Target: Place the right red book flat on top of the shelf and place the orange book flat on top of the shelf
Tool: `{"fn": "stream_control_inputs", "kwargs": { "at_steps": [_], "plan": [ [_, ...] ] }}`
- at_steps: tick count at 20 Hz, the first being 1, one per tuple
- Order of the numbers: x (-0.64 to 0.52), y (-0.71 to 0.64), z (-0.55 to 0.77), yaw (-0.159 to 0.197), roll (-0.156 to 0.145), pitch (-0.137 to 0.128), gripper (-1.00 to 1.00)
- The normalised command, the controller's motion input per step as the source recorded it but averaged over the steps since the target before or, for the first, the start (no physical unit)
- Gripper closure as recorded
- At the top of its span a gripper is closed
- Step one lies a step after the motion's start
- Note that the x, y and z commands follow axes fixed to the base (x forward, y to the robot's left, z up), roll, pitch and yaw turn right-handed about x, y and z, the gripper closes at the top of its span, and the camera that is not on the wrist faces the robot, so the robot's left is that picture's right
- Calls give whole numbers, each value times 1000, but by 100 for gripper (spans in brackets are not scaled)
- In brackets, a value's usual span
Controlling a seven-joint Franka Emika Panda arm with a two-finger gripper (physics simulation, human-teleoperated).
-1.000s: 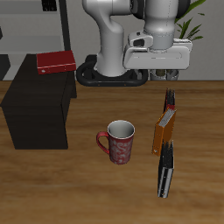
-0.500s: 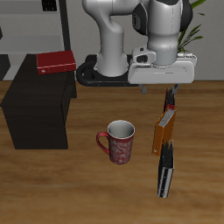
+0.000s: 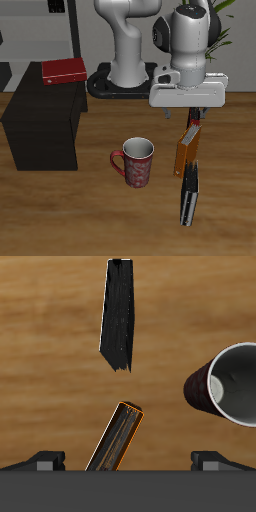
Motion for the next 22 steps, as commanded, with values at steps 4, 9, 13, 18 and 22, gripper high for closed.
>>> {"fn": "stream_control_inputs", "kwargs": {
  "at_steps": [4,9,13,18,22],
  "plan": [
    [33,200,-302,-31,30,-26,-100],
    [-72,123,-202,-78,13,-33,-100],
    [-10,15,-151,-40,-6,-30,-100],
    [102,-36,-328,-50,-7,38,-100],
    [49,26,-253,-19,-6,43,-100]
  ]
}}
